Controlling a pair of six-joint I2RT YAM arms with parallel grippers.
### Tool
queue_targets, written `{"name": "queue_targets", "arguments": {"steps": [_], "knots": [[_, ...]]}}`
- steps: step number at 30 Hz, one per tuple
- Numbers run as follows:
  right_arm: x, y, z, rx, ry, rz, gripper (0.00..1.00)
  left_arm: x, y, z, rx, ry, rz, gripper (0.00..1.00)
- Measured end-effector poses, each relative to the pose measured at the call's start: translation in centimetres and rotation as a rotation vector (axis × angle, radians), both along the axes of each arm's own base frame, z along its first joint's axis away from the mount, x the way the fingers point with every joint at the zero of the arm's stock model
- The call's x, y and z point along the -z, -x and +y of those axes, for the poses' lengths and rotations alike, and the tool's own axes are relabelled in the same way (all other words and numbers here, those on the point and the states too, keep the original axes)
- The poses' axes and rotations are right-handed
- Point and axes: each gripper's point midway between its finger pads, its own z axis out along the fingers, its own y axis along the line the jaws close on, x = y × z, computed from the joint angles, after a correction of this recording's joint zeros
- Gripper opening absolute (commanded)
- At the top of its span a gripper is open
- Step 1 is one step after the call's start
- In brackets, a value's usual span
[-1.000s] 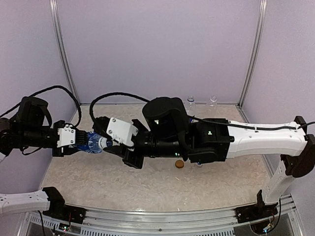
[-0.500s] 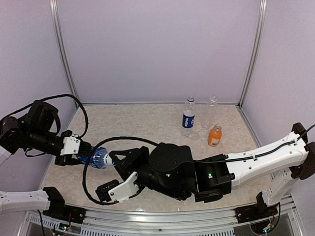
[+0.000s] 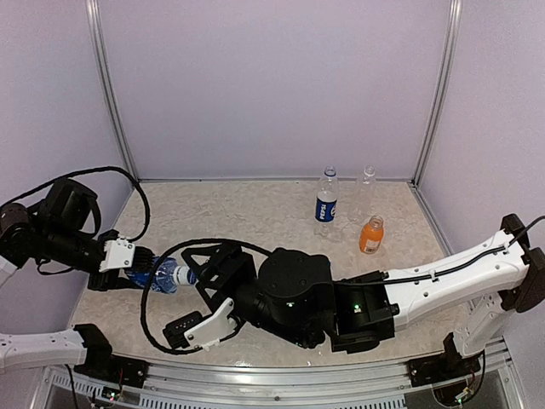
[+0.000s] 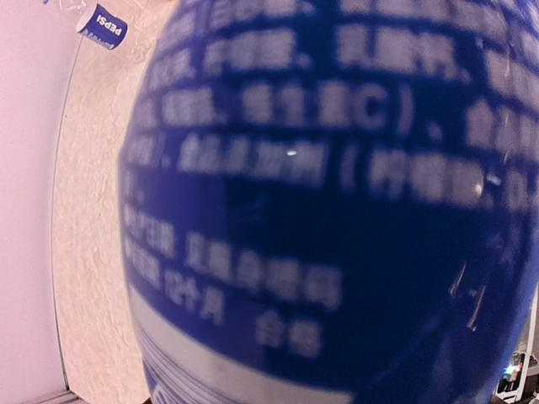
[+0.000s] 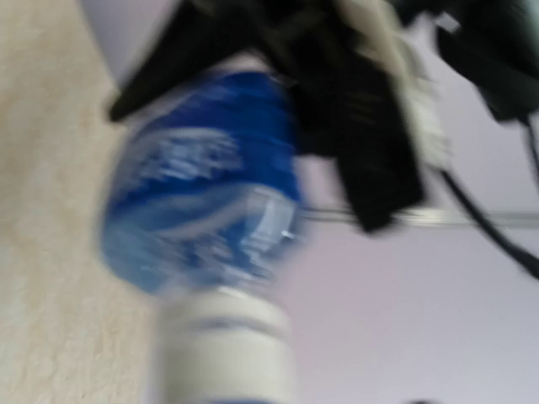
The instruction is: Unscrew the bottle caps
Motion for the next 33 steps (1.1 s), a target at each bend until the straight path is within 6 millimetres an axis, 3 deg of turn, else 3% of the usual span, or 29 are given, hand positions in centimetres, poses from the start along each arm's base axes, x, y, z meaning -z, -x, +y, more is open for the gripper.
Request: {"name": "queue_targets", "arguments": {"steps": [7,12,18,20,23,26,30,33], "knots": [[-2.1,-0.8,-0.5,0.049,-0.15,0.102,0.99,0.2,-0.7,1.4,-0.089,-0.038,-0.016,0.4],[-3.3,-1.8,-1.2,0.02,-0.282,0.404,0.99,-1.1,-4.1,1.6,-0.183,-0.026,-0.175,0.4],[-7.3,-9.3,-2.6,0.025,-0.621,0.974,0.9,-2.6,-8.3,1.9,-0.28,-0.032,-0.385,0.41],[-8.8,-11.4,-3.2,0.037,-0.737,1.146,0.91,-3.0,-9.1,2.1,-0.299,-0.04,-0.432,0.41],[-9.9,-12.1,-2.8,0.024,-0.822,1.35,0.94,-3.5,-10.0,2.3,-0.318,-0.049,-0.48,0.41],[-9.1,-11.9,-2.0,0.014,-0.836,1.546,0.98,-4.1,-10.4,2.3,-0.328,-0.046,-0.513,0.41],[-6.1,-11.7,-0.8,0.06,-0.793,1.748,0.99,-4.6,-10.7,2.3,-0.333,-0.042,-0.536,0.41],[-3.6,-11.9,-0.2,0.115,-0.754,1.841,0.85,-4.8,-10.8,2.3,-0.335,-0.042,-0.546,0.41]]}}
